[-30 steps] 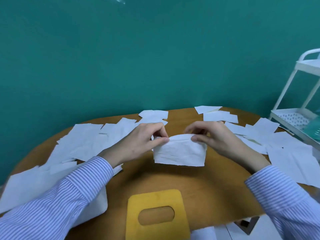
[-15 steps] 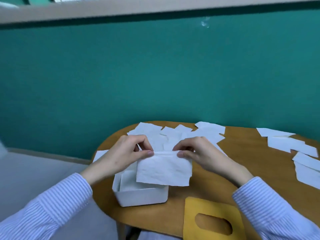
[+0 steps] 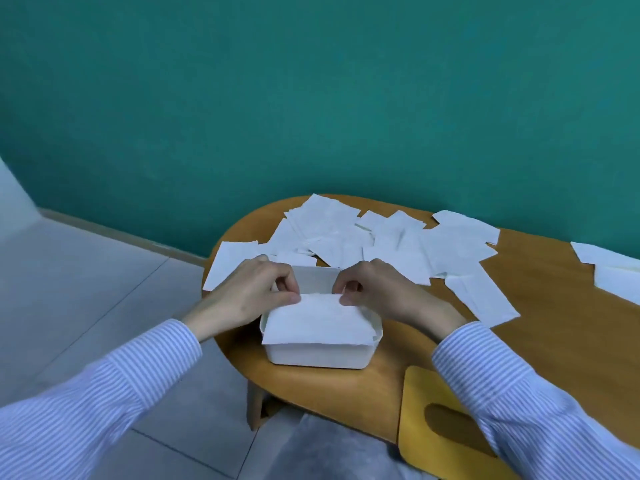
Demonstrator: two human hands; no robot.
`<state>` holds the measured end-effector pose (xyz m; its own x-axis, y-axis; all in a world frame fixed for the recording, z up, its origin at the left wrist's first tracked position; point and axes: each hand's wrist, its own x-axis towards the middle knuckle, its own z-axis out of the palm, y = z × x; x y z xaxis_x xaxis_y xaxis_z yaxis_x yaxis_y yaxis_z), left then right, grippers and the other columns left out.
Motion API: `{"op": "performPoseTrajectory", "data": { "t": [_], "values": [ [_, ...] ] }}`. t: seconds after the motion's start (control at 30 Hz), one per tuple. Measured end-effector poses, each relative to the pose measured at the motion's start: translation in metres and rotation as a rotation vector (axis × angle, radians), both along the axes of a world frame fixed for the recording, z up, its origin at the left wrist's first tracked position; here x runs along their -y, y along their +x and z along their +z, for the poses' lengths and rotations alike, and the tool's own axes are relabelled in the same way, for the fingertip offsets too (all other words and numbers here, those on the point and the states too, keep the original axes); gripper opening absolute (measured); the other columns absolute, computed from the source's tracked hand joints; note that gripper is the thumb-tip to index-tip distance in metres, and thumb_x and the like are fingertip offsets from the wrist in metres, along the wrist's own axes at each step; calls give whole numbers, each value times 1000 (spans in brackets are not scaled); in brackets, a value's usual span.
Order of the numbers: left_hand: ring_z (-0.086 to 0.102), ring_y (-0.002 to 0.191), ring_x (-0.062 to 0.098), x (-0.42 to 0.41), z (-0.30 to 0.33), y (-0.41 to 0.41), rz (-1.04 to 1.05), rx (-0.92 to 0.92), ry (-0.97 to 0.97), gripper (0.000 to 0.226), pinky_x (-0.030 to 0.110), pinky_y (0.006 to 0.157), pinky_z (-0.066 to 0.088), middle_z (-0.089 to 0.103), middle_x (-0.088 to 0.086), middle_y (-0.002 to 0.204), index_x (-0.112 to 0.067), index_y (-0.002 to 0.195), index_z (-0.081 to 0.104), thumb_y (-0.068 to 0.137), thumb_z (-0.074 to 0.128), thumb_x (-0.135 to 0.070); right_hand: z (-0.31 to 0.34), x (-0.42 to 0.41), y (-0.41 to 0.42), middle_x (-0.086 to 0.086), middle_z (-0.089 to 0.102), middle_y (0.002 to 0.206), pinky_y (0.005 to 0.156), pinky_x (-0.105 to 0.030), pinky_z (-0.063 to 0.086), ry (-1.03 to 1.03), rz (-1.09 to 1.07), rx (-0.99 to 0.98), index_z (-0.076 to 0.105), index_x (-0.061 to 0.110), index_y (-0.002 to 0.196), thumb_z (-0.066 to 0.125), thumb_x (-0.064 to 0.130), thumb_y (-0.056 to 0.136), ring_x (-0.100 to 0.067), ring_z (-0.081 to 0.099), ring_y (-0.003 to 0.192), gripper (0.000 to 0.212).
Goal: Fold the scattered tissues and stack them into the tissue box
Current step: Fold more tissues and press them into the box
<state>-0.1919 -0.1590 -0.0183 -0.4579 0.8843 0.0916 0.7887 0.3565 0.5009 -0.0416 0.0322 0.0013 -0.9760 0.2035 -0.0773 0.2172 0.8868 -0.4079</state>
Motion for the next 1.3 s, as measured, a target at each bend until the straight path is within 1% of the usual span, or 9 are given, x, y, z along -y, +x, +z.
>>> {"op": "performPoseTrajectory", "data": {
  "t": [0.17,0.3,0.4,0.47,0.6,0.77,1.1,1.2,1.3],
  "values": [
    [42,94,5,-5,-13,-7,24,-140,8,10,29,80,35,62,-20,91,-40,87,63,92,64,-48,-19,3,-5,9,70,89,76,-27,33,162,-16,-90,69,24,100,62,20,93,-17,62,86,11],
    [34,91,7,-11,-15,-4,6,-338,7,12,30,79,27,63,-17,97,-36,93,67,95,59,-46,-25,3,-2,7,69,94,82,-33,40,272,4,-156,66,25,108,61,21,92,-19,60,88,17],
    [37,104,8,-5,-14,0,-61,-461,44,26,29,80,20,61,-17,116,-36,116,68,95,58,-49,-24,1,8,6,63,109,82,-33,35,328,54,-253,62,26,121,66,28,90,-20,54,100,32],
    [48,118,8,1,-13,3,-160,-438,11,35,30,88,29,61,-18,128,-35,126,65,96,58,-50,-20,2,15,10,65,115,90,-33,39,291,120,-262,63,30,122,68,35,90,-15,57,105,33],
    [56,127,14,-4,-12,6,-303,-389,-167,50,39,104,44,57,-12,143,-31,137,59,92,63,-52,-18,8,16,13,51,144,118,-34,12,371,254,95,47,34,141,57,44,96,-12,44,135,47],
    [56,118,18,-22,-16,4,-317,-435,-363,56,29,92,39,61,-8,137,-37,147,47,95,58,-55,-19,9,3,13,24,161,122,-41,-10,538,309,388,22,37,154,47,39,101,-16,27,147,58],
    [45,134,20,-24,-12,6,-352,-479,-514,51,35,109,26,55,-5,143,-37,149,42,101,47,-52,-22,8,2,9,41,154,121,-38,-5,527,316,304,38,35,147,49,37,100,-20,37,140,48],
    [47,132,14,-19,-6,14,-268,-430,-310,45,35,106,32,56,-11,142,-39,142,51,101,44,-55,-16,5,15,5,50,145,114,-28,17,294,249,89,57,27,131,53,43,98,-20,41,136,37],
    [40,139,11,-24,-6,28,-183,-475,-108,47,33,108,32,48,-12,151,-37,146,47,103,38,-55,-7,-1,40,15,37,155,106,-19,28,131,116,-81,50,34,141,53,47,98,-8,34,140,46]
  ]
}}
